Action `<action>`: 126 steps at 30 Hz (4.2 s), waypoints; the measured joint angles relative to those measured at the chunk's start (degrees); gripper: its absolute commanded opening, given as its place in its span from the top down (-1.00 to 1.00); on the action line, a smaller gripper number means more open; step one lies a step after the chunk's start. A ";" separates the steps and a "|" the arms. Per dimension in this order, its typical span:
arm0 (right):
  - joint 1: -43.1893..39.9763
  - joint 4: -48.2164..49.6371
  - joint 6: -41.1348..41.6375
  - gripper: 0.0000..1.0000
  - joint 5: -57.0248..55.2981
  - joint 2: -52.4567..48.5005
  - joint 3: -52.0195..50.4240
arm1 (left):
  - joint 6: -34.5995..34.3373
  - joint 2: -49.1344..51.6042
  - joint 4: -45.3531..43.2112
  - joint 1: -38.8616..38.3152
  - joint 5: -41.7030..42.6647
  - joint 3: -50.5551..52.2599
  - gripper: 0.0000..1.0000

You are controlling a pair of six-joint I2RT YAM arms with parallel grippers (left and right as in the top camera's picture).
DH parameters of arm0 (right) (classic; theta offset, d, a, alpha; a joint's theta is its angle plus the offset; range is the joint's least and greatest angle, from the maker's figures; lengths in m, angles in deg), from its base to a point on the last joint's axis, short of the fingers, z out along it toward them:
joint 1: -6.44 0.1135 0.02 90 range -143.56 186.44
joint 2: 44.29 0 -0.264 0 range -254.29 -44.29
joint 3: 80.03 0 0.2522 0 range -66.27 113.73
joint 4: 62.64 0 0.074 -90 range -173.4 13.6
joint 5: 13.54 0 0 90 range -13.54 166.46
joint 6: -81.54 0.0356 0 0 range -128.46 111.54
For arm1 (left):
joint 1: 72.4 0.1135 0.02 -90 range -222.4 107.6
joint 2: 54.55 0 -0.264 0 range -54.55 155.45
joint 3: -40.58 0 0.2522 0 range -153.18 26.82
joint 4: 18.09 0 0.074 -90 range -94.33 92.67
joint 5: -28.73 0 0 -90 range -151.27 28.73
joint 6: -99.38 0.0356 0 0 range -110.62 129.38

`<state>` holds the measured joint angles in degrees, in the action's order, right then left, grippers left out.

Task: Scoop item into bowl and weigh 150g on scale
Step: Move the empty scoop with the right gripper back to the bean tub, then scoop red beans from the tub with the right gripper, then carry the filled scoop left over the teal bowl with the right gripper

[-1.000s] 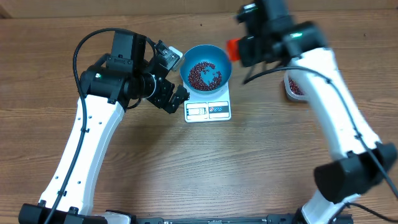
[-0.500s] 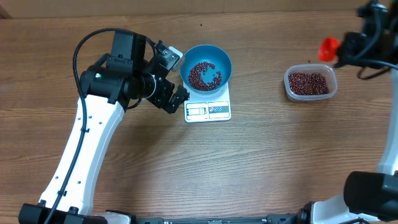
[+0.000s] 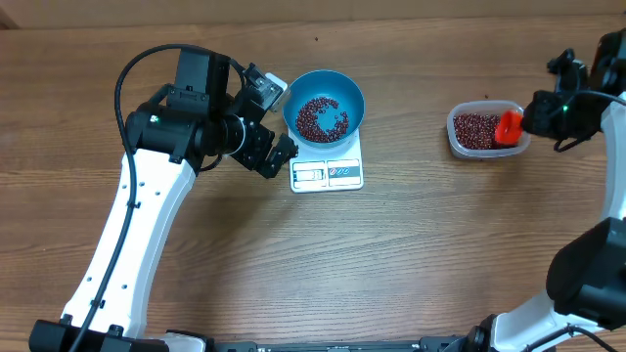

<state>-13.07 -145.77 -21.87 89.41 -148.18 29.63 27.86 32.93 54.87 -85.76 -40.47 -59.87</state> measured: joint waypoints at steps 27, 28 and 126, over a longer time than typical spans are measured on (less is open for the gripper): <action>0.09 12.70 -1.66 0.92 13.70 -0.63 -13.60 | 0.00 0.00 -0.02 0.00 0.00 0.00 -0.99; 0.09 12.76 -1.64 0.93 14.19 -0.66 -13.75 | 0.00 0.00 -0.02 0.00 0.00 0.00 -0.99; 38.53 16.15 15.26 0.93 4.59 -1.81 7.34 | 0.00 0.00 -0.02 0.00 -0.02 0.00 -0.99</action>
<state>25.46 -129.61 -6.61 94.00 -150.00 36.98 27.86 32.93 54.85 -85.76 -40.49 -59.87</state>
